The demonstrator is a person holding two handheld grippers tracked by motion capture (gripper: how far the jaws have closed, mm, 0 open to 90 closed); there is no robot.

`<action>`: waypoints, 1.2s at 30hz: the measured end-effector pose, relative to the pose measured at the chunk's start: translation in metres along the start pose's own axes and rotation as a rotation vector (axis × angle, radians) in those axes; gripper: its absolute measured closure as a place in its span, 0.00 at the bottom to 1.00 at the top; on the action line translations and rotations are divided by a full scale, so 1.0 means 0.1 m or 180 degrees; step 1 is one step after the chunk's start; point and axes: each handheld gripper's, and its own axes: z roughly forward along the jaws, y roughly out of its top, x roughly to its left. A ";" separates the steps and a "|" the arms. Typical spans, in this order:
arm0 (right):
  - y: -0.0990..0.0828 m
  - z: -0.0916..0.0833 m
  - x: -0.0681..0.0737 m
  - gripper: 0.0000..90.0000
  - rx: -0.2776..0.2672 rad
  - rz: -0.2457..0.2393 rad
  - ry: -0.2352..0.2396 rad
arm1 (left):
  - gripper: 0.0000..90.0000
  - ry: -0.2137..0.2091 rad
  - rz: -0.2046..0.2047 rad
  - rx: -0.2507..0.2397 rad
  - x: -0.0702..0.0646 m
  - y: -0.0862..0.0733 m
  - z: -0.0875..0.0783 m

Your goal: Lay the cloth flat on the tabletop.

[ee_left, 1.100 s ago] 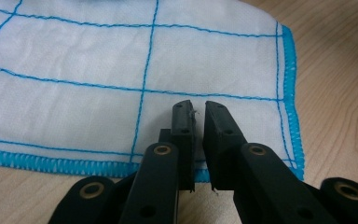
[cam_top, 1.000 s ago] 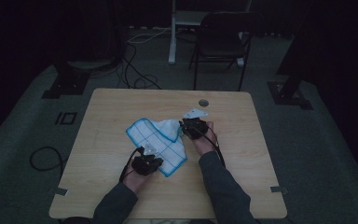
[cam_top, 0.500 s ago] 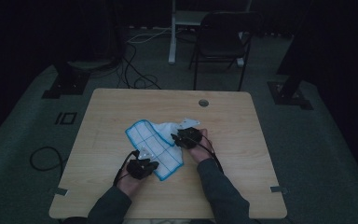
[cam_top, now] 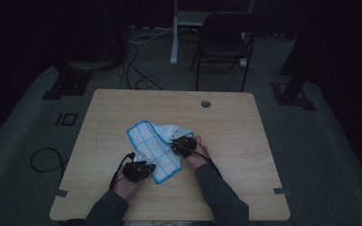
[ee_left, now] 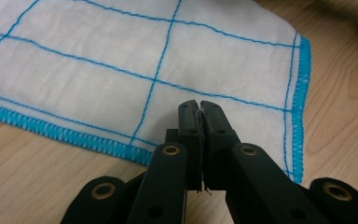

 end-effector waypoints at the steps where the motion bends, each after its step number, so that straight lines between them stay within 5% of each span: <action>1: 0.00 -0.01 -0.01 0.95 -0.0006 0.0014 -0.0006 | 0.98 0.0003 0.0004 0.0007 0.02 -0.01 -0.02; 6: 0.01 -0.11 -0.13 1.00 -0.0063 0.0108 -0.0163 | 0.99 0.0068 -0.0086 0.0008 0.11 -0.09 -0.11; 10: 0.00 -0.18 -0.19 0.99 -0.0149 0.0242 -0.0098 | 0.99 0.0065 -0.0112 0.0011 0.17 -0.13 -0.16; 13: 0.03 -0.21 -0.09 0.83 -0.0233 0.0184 0.0048 | 0.99 0.0063 -0.0101 0.0011 0.18 -0.13 -0.16; 19: 0.04 -0.10 0.14 0.67 -0.0262 0.0012 0.0299 | 0.99 0.0077 -0.0088 0.0004 0.19 -0.13 -0.16; 21: 0.03 -0.04 0.19 0.70 -0.0132 -0.0121 0.0282 | 0.99 0.0098 -0.0087 0.0006 0.19 -0.14 -0.17; 23: 0.02 0.00 0.21 0.87 -0.0038 -0.0184 0.0204 | 0.99 0.0126 -0.0094 0.0007 0.21 -0.15 -0.19; 25: 0.03 -0.01 0.17 0.97 -0.0027 -0.0115 0.0158 | 0.99 0.0139 -0.0116 0.0001 0.23 -0.16 -0.20; 30: 0.07 -0.15 -0.05 0.99 -0.0193 0.0170 -0.0002 | 0.99 0.0246 -0.0136 0.0037 0.28 -0.17 -0.24; 36: 0.07 -0.34 -0.32 0.99 -0.0313 0.0368 -0.0154 | 0.99 0.0447 -0.0314 0.0057 0.47 -0.21 -0.32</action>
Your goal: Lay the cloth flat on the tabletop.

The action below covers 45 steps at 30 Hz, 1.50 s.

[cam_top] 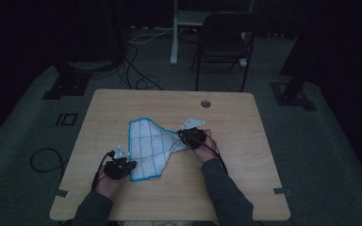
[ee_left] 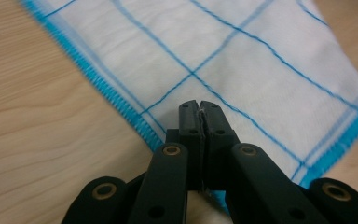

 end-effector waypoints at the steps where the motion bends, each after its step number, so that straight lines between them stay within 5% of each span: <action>1: 0.01 -0.02 -0.04 0.99 -0.0019 0.0020 -0.0033 | 0.99 0.0033 -0.0026 0.0006 0.03 0.00 -0.01; 6: 0.05 -0.10 -0.21 0.98 -0.0038 0.0121 -0.0224 | 0.98 0.0191 -0.0101 0.0012 0.17 0.03 -0.01; 9: 0.04 -0.15 -0.27 0.89 -0.0049 0.0220 -0.0340 | 0.98 0.0215 -0.0153 -0.0006 0.21 0.03 0.00; 16: -0.10 -0.26 -0.17 0.80 -0.0135 0.0204 -0.0338 | 0.98 0.0246 -0.0185 -0.0064 0.23 0.03 0.01; 19: -0.18 -0.28 -0.09 0.79 -0.0186 0.0268 -0.0147 | 0.98 0.0262 -0.0212 -0.0101 0.24 0.03 0.03; 27: -0.42 -0.09 0.30 0.71 0.0032 -0.0025 0.0234 | 0.98 0.0314 -0.0212 -0.0134 0.28 0.05 0.05; 31: -0.45 0.02 0.45 0.65 0.0216 -0.0298 0.0261 | 0.98 0.0338 -0.0201 -0.0135 0.30 0.07 0.07; 34: -0.45 0.06 0.47 0.68 0.0307 -0.0387 0.0237 | 0.99 0.0352 -0.0185 -0.0134 0.32 0.08 0.08; 36: -0.46 0.05 0.44 0.91 0.0321 -0.0394 0.0225 | 0.99 0.0391 -0.0181 -0.0125 0.36 0.11 0.09; 37: -0.46 0.03 0.42 0.95 0.0290 -0.0377 0.0231 | 0.99 0.0410 -0.0171 -0.0121 0.38 0.12 0.10; 45: -0.44 -0.15 0.26 0.98 0.0150 -0.0274 0.0222 | 0.99 0.0560 -0.0102 -0.0048 0.48 0.20 0.13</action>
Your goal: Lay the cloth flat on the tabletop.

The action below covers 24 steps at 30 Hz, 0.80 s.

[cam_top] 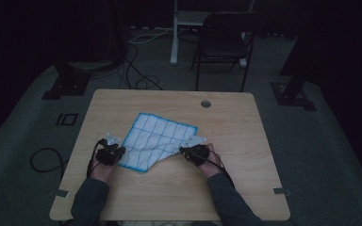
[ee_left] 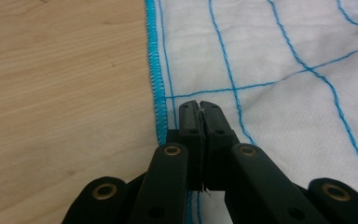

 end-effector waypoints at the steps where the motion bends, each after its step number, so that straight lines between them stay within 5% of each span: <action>1: 0.01 -0.03 -0.02 0.98 -0.0021 0.0009 -0.0015 | 0.99 0.0025 0.0016 0.0010 0.01 0.01 0.01; 11: 0.13 -0.12 -0.15 0.99 -0.0139 0.0087 -0.0011 | 0.96 0.0165 0.0024 0.0006 -0.06 0.09 -0.03; 17: 0.17 -0.08 -0.20 0.99 -0.0146 0.0183 0.0016 | 0.94 -0.0049 0.0247 -0.0224 -0.30 0.21 -0.18; 24: 0.28 0.03 -0.27 0.98 -0.0138 0.0265 -0.0015 | 0.94 -0.0389 0.0606 -0.0343 -0.73 0.35 -0.22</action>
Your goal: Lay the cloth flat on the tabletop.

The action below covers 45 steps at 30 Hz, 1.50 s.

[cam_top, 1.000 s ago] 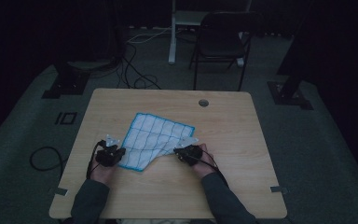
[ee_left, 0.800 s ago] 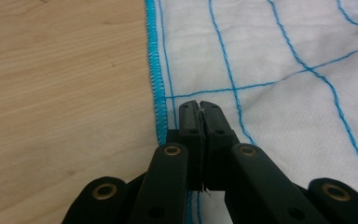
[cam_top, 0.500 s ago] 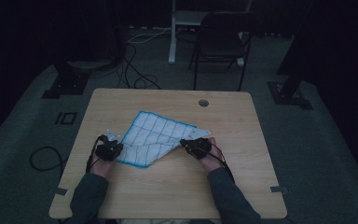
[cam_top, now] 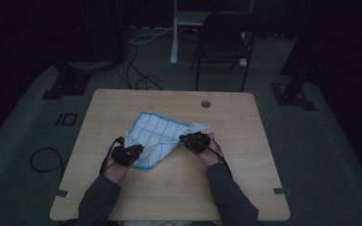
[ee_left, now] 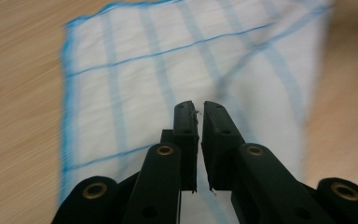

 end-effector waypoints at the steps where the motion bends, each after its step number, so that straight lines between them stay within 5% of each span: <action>1: 0.02 0.02 -0.01 0.98 0.0006 -0.0003 -0.0004 | 0.94 -0.0047 0.0045 -0.0011 -0.05 0.03 0.02; 6: 0.08 0.14 -0.04 0.98 0.0030 0.0022 -0.0062 | 0.90 -0.0176 0.0267 0.0000 -0.25 0.15 0.14; 11: 0.12 0.21 -0.05 0.98 0.0050 0.0042 -0.0047 | 0.73 -0.0324 0.0361 0.0013 -0.39 0.21 0.28; 15: 0.13 0.23 -0.05 0.98 0.0044 0.0055 -0.0037 | 0.69 -0.0236 0.0454 0.0132 -0.47 0.21 0.41; 18: 0.14 0.21 -0.04 0.90 0.0033 0.0036 -0.0099 | 0.95 -0.0153 0.0444 0.0219 -0.44 0.23 0.48; 20: 0.14 0.19 -0.03 0.89 0.0035 -0.0017 -0.0156 | 0.98 -0.0140 0.0442 0.0207 -0.40 0.27 0.48; 32: 0.10 0.12 0.05 0.85 -0.0040 -0.0142 -0.0246 | 0.99 -0.0081 -0.0030 0.0061 -0.01 0.42 0.44; 45: 0.06 0.28 0.16 0.85 0.0101 -0.0189 -0.0071 | 0.99 0.0123 -0.0381 0.0224 0.31 0.37 0.63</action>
